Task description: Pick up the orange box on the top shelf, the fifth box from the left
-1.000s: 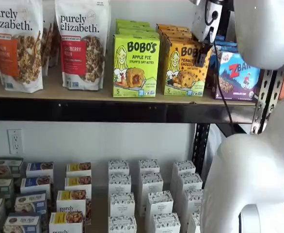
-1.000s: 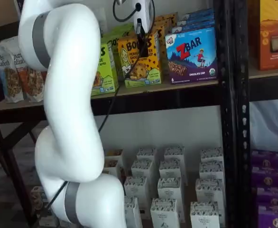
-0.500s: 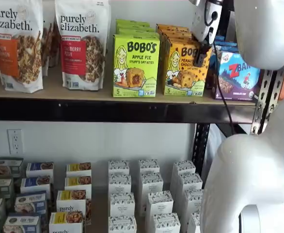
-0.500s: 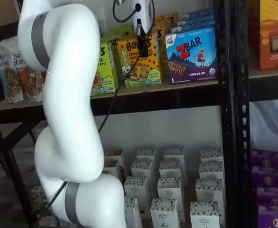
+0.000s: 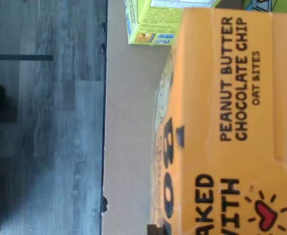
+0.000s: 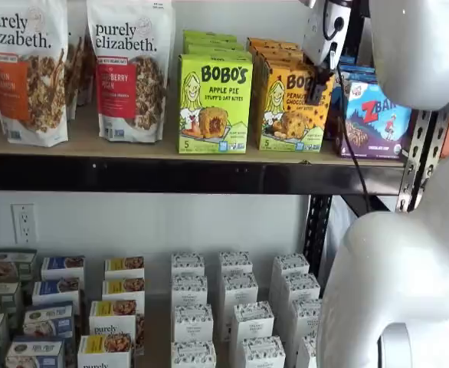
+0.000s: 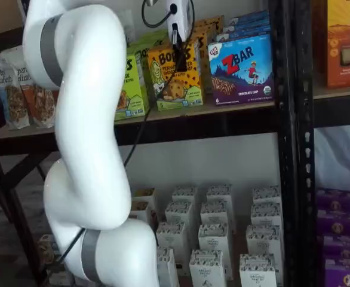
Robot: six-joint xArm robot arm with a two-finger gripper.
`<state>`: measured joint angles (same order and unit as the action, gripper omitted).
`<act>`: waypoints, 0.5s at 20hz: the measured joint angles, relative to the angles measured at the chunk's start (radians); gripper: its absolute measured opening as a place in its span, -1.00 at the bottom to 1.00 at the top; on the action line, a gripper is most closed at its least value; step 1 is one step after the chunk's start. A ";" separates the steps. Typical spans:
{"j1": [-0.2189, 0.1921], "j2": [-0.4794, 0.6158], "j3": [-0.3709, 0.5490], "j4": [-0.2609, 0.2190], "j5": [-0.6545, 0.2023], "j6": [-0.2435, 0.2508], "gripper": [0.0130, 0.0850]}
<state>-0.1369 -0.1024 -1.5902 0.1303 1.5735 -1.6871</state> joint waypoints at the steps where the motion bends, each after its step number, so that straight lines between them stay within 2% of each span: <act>1: -0.001 0.000 -0.001 0.001 0.000 0.000 0.00; 7: -0.001 -0.004 0.002 0.005 -0.006 -0.001 0.00; 10: -0.002 -0.007 0.008 0.010 -0.015 -0.001 -0.22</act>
<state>-0.1390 -0.1098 -1.5824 0.1401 1.5589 -1.6883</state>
